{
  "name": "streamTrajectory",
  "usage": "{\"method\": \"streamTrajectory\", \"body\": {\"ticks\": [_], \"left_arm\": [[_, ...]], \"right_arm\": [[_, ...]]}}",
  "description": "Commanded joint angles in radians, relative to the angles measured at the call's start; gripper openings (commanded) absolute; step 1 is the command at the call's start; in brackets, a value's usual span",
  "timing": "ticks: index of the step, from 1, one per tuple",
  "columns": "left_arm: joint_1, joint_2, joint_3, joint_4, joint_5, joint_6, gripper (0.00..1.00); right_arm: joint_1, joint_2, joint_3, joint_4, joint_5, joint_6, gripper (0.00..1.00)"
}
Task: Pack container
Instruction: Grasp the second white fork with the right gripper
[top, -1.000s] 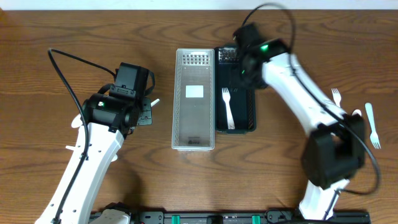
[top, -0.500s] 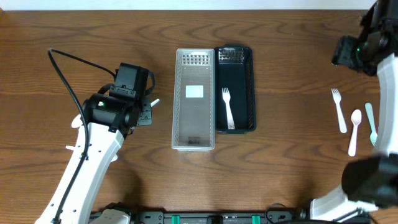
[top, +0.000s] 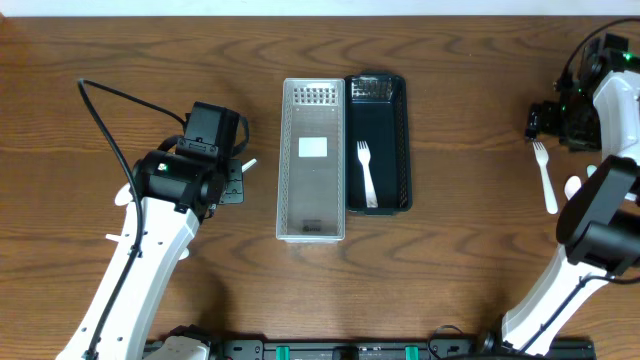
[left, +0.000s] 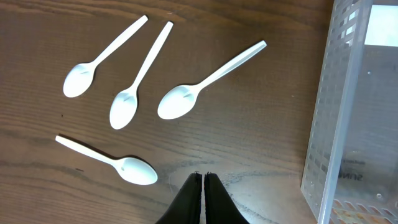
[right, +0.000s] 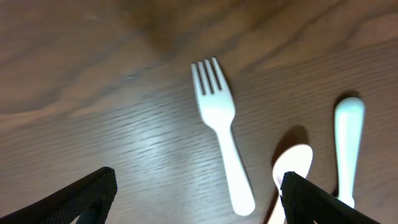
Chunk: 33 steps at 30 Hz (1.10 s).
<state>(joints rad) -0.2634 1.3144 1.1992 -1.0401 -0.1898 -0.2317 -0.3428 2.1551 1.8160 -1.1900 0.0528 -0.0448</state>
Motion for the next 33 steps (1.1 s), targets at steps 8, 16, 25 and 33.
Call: {"method": "streamTrajectory", "body": {"ticks": [8,16,25,33], "left_arm": [[0.005,-0.002,-0.004,-0.002,-0.002,0.009,0.39],[0.005,-0.002,-0.004,-0.002,-0.002,0.009,0.57],[0.005,-0.002,-0.004,-0.003,-0.002,0.009,0.68],[0.005,-0.002,-0.004,-0.002,-0.002,0.009,0.7]], "right_arm": [[-0.045,0.105,0.001,0.043,0.003,-0.024,0.88],[-0.046,0.142,0.001,0.082,0.002,-0.024,0.89],[-0.046,0.174,0.0,0.106,-0.002,-0.045,0.89],[-0.044,0.215,-0.008,0.097,-0.02,-0.061,0.85]]}}
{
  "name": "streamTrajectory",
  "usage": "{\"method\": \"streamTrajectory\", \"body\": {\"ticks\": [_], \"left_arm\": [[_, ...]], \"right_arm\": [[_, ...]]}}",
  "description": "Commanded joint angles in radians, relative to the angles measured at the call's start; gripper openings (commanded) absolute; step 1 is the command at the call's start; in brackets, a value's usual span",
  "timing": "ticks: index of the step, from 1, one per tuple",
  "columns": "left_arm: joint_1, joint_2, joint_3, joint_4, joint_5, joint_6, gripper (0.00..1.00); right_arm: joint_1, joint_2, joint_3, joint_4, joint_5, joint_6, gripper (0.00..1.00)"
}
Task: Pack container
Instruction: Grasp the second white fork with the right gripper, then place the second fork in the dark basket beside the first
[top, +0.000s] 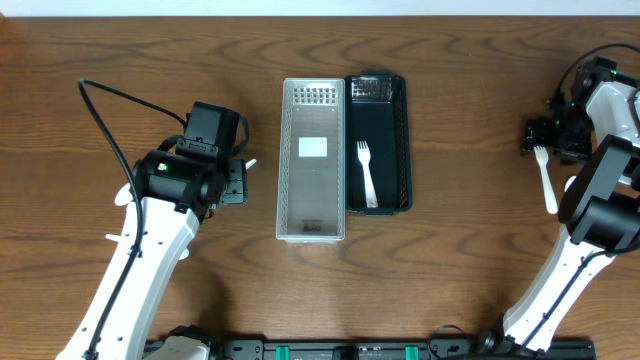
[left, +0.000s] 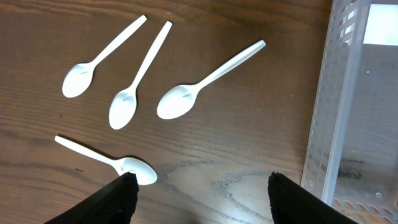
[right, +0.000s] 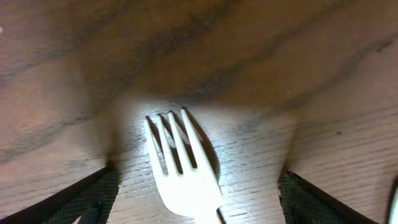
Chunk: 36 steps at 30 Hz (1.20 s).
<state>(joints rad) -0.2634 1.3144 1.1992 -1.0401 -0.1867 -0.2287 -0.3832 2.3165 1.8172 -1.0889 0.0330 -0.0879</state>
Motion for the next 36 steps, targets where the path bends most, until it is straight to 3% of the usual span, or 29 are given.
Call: {"method": "streamTrajectory", "body": {"ticks": [1,5,12,19,29,36], "left_arm": [[0.005,-0.002,-0.004,-0.002,-0.005,0.006,0.7],[0.005,-0.002,-0.004,0.0,-0.005,0.006,0.7],[0.005,-0.002,-0.004,0.001,-0.005,0.006,0.7],[0.005,-0.002,-0.004,0.001,-0.005,0.006,0.7],[0.005,-0.002,-0.004,0.001,-0.005,0.006,0.7],[0.005,-0.002,-0.004,0.002,-0.005,0.006,0.71]], "right_arm": [[-0.003,0.054,-0.016,-0.005,0.0,-0.018,0.82],[-0.004,0.054,-0.021,-0.005,0.0,-0.017,0.62],[-0.003,0.054,-0.021,-0.014,0.0,-0.01,0.37],[-0.003,0.053,-0.021,-0.014,0.0,0.002,0.21],[0.008,0.021,0.013,-0.065,-0.03,0.084,0.14],[0.122,-0.207,0.055,-0.097,-0.139,0.109,0.12]]}}
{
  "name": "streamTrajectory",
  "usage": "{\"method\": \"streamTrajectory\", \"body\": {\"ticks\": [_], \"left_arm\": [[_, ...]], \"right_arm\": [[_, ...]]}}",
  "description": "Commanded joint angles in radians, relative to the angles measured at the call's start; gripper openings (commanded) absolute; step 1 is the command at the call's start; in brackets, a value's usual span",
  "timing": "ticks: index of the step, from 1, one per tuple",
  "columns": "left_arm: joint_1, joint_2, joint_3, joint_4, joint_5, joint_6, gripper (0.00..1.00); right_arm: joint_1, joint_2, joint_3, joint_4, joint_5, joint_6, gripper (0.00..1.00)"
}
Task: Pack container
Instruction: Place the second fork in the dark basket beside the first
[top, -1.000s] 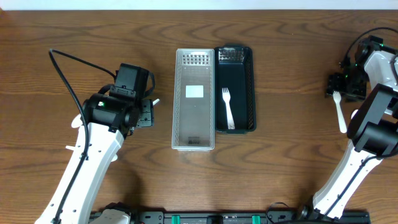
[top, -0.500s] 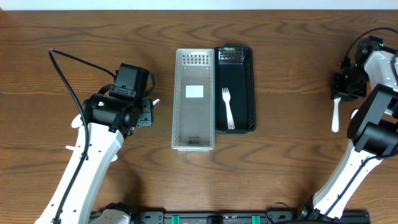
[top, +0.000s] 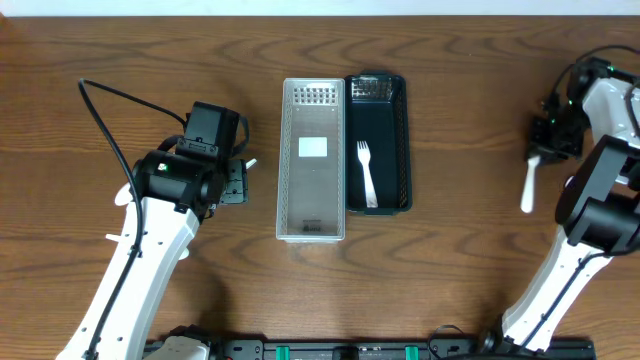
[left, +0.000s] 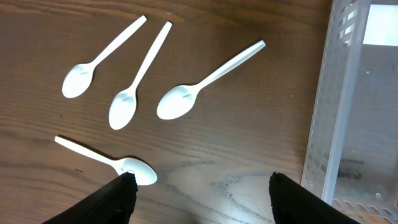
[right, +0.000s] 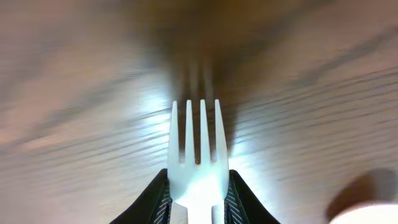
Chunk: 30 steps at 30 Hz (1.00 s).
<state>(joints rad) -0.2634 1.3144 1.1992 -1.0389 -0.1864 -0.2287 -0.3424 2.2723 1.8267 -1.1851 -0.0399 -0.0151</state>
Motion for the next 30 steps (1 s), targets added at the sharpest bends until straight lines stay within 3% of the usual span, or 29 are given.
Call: {"method": "streamTrajectory", "body": {"ticks": [1,9,17,25,26,30], "left_arm": [[0.005,-0.002,-0.004,0.001,-0.005,0.006,0.71],[0.005,-0.002,-0.004,0.0,-0.005,0.006,0.71],[0.005,-0.002,-0.004,0.0,-0.005,0.006,0.71],[0.005,-0.002,-0.004,0.0,-0.005,0.006,0.72],[0.005,-0.002,-0.004,0.0,-0.005,0.006,0.78],[0.005,-0.002,-0.004,0.0,-0.005,0.006,0.79]], "right_arm": [[0.113,-0.205,0.045,0.002,-0.066,0.051,0.12],[0.437,-0.419,0.045,0.026,-0.065,0.15,0.09],[0.725,-0.354,0.036,0.082,-0.04,0.231,0.09],[0.814,-0.194,0.036,0.095,-0.006,0.292,0.12],[0.817,-0.174,0.036,0.099,-0.005,0.291,0.13],[0.818,-0.132,0.036,0.105,-0.002,0.291,0.15]]}}
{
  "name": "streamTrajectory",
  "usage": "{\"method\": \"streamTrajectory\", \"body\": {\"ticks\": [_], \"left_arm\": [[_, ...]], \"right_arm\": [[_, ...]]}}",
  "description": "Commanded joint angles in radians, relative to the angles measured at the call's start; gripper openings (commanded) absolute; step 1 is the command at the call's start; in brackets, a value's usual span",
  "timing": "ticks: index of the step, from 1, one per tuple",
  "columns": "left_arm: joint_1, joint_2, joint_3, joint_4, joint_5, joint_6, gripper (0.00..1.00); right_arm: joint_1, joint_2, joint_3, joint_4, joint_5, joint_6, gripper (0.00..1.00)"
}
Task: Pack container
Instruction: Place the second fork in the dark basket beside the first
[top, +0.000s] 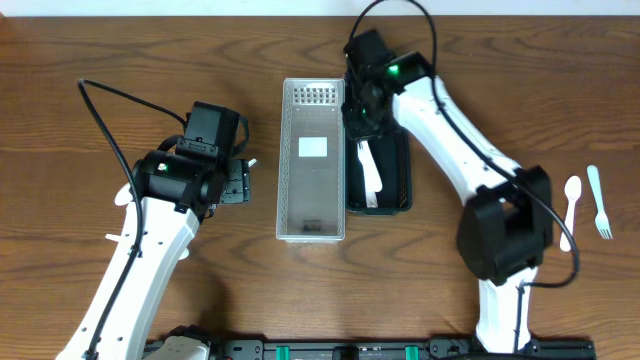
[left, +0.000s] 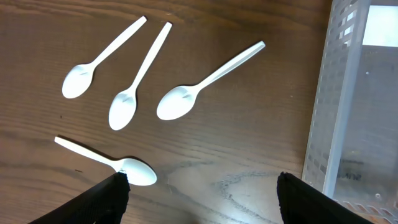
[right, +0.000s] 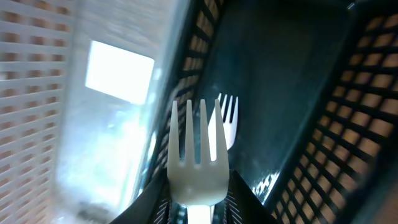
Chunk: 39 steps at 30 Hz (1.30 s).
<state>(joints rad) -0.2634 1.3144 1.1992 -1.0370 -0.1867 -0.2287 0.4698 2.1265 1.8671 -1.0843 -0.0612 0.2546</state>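
Note:
My right gripper (right: 200, 193) is shut on a white plastic fork (right: 200, 162), tines pointing away from the camera. It hangs over the far half of the dark slotted basket (top: 400, 150); the held fork (top: 372, 170) slants down into it. A second white fork (right: 229, 121) lies on the basket's floor. The clear slotted basket (top: 313, 190) stands against the dark one's left side. My left gripper (left: 202, 202) is open above bare table, left of the clear basket, nothing between its fingers. Several white spoons (left: 208, 81) lie beyond it.
At the table's right edge lie a white spoon (top: 571, 210) and another white fork (top: 598, 205). The clear basket's wall (left: 336, 124) fills the right of the left wrist view. The left arm's black cable (top: 110, 110) loops over the table's left side.
My right gripper, still shut on the fork, was at the table's right edge and is now over the dark basket. The left gripper stays open in place.
At first my right gripper was open above a fork at the right edge and my left gripper was shut. Then the left was open and the right straddled the fork's tines. Then the right was shut on the fork, and now holds it over the dark basket.

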Motion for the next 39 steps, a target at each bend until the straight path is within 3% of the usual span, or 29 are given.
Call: {"method": "streamTrajectory", "body": {"ticks": [1,5,10,15,18,28,34,39], "left_arm": [[0.005,-0.002,-0.004,-0.002,-0.005,0.006,0.79],[0.005,-0.002,-0.004,-0.002,-0.005,0.006,0.79],[0.005,-0.002,-0.004,-0.002,-0.005,0.006,0.79],[0.005,-0.002,-0.004,-0.002,-0.005,0.006,0.8],[0.005,-0.002,-0.004,-0.002,-0.005,0.006,0.8],[0.005,-0.002,-0.004,-0.002,-0.005,0.006,0.8],[0.005,-0.002,-0.004,-0.002,-0.005,0.006,0.8],[0.005,-0.002,-0.004,-0.002,-0.005,0.006,0.8]], "right_arm": [[0.004,0.014,-0.005,0.005,0.02,0.021,0.18],[-0.006,0.009,-0.002,0.021,0.02,0.01,0.43],[-0.032,-0.013,0.04,0.017,0.031,-0.024,0.41],[-0.106,-0.101,0.17,-0.045,0.191,0.034,0.43],[-0.189,-0.177,0.229,-0.093,0.252,0.082,0.93],[-0.632,-0.258,0.183,-0.322,0.212,0.045,0.96],[-0.843,-0.258,-0.048,-0.21,0.146,-0.087,0.93],[-0.92,-0.258,-0.273,-0.088,0.147,-0.109,0.93]]}}
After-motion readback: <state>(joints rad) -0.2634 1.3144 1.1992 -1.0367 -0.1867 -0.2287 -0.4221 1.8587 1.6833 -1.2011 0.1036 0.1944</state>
